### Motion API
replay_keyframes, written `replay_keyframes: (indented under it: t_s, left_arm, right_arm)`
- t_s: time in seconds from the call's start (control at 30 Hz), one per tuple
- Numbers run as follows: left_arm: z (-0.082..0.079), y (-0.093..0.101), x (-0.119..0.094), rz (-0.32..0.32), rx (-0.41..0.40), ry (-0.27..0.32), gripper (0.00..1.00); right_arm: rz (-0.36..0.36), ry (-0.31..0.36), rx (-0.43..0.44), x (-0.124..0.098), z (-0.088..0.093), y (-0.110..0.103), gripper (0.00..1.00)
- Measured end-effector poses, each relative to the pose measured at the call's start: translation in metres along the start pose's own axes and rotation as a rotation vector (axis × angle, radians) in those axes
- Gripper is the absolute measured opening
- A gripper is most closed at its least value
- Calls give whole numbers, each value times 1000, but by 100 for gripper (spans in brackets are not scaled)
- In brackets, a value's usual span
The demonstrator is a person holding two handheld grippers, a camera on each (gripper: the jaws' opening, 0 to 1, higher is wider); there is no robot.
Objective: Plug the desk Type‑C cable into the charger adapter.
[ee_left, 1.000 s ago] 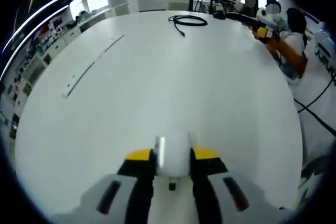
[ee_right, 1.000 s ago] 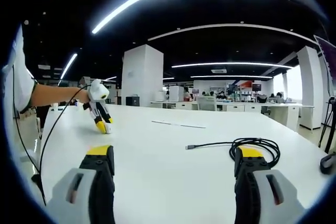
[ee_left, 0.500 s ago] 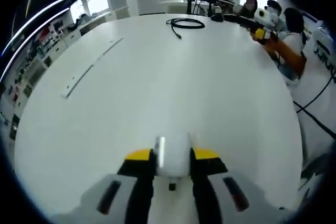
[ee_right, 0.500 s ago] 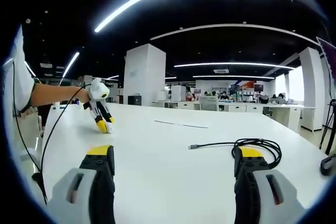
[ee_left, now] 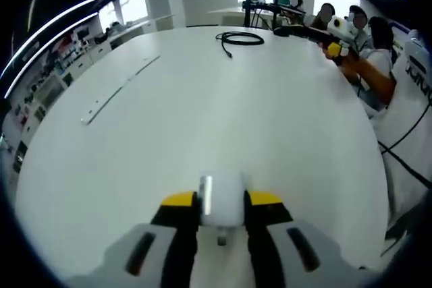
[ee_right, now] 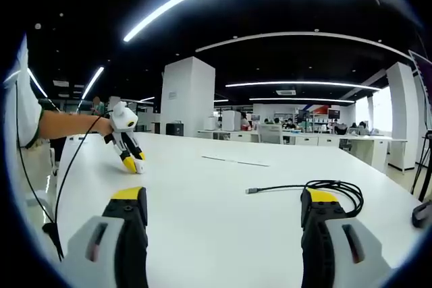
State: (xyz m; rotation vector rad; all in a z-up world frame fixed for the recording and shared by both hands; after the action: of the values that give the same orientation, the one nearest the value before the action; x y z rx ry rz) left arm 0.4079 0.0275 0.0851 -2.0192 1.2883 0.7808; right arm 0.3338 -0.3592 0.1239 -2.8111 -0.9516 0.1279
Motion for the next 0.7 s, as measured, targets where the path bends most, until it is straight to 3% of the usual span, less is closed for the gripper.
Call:
replay_keyframes:
  t_s: [0.7]
  left_arm:
    - [1, 32, -8, -25, 4, 70, 26]
  right_arm:
    - [0, -10, -6, -7, 3, -7, 96]
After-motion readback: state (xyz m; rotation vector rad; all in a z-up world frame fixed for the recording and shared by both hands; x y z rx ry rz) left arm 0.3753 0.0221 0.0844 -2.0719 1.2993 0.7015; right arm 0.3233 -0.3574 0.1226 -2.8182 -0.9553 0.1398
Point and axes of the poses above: the point that each gripper's makers call its tool centre point, and the gripper's own axes: x roughly forward along the fingers, y roughly to its right, z roughly out of its underside, the point moved 5 cm from there along -x, roughly backward along the fingers, and after that the axes turned 13 degrees about x, right-handed, at the moved point
